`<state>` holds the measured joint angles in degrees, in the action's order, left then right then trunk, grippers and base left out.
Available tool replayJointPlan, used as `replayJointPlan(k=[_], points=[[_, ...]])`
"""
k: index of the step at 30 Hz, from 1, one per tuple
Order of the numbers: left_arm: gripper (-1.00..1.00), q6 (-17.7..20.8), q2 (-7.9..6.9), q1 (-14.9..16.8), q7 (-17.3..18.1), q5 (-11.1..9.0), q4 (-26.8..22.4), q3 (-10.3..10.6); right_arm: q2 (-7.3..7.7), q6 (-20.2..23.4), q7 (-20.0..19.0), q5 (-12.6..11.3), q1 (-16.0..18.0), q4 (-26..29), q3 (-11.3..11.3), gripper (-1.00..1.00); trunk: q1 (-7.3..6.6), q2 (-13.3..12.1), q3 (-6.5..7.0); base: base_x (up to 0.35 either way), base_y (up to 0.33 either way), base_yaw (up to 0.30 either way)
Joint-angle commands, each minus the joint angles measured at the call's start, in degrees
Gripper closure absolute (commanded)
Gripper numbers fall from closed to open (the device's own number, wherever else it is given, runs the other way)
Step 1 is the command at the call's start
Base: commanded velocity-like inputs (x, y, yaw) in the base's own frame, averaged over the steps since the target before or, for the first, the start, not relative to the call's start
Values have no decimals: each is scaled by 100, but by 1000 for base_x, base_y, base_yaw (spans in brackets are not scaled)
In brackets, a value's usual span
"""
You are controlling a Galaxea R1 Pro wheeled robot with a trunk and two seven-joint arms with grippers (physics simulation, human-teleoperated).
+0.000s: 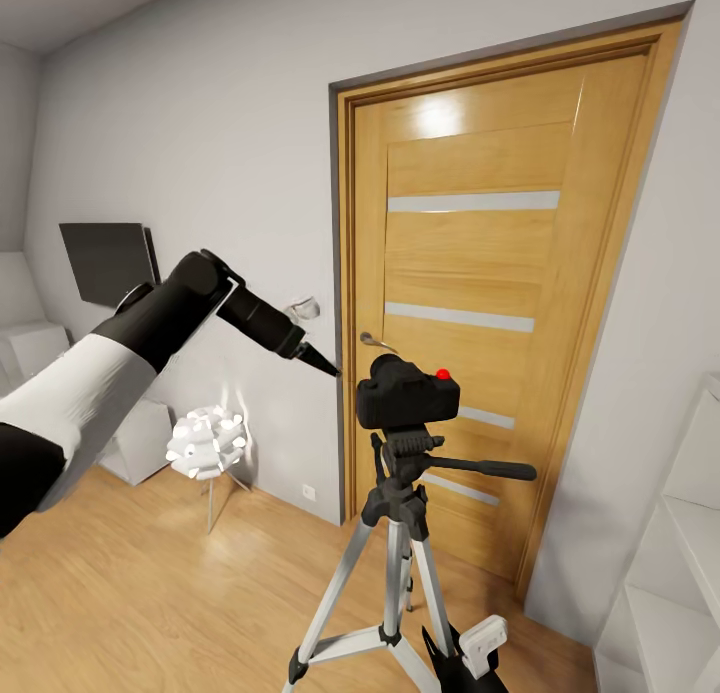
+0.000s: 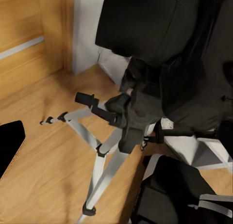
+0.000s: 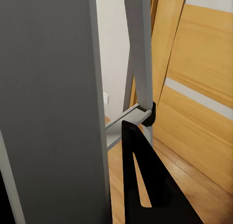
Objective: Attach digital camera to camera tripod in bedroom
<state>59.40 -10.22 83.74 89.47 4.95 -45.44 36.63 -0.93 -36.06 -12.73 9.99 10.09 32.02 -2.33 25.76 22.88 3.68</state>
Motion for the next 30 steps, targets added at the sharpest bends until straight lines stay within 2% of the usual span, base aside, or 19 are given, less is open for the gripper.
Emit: replayJointPlan(k=[1,9,10,21,23,25,26,27,28,29,30], points=[[-100,60,-55,2,53,49,-37,6,-3,-24,-11,56,2,-2,13,100,2,4,-3,0,0,0],[-100,60,-486,2,53,33,-194,-11,-3,-24,-11,56,2,-2,13,100,2,4,-3,0,0,0],[-100,60,-604,2,53,25,-239,-18,-3,-24,-11,56,2,-2,13,100,2,4,-3,0,0,0],[-100,60,-1234,1,53,-267,-349,-27,-3,-40,-11,56,2,-2,13,100,2,4,-3,0,0,0],[-100,60,-1325,-5,53,-297,-213,-22,-3,-44,-11,56,2,-2,13,100,2,4,-3,0,0,0],[-100,60,-1356,-15,53,-308,4,-16,-3,-46,-11,56,2,-2,13,100,2,4,-3,0,0,0],[-100,60,-1361,-24,53,-312,153,-15,-3,-47,-11,56,2,-2,13,100,2,4,-3,0,0,0],[-100,60,-1353,-40,53,-317,519,-12,-3,-48,-11,56,2,-2,13,100,2,4,-3,0,0,0],[-100,60,-1337,-45,53,-319,729,-11,-3,-48,-11,56,2,-2,13,-100,2,4,-3,0,0,0],[-100,60,-1293,-54,53,-322,1175,-13,-3,-49,-11,56,2,-2,13,-100,2,4,-3,0,0,0],[-100,60,-1271,-56,53,-323,1396,-13,-3,-49,-11,56,2,-2,13,-100,2,4,-3,0,0,0]])
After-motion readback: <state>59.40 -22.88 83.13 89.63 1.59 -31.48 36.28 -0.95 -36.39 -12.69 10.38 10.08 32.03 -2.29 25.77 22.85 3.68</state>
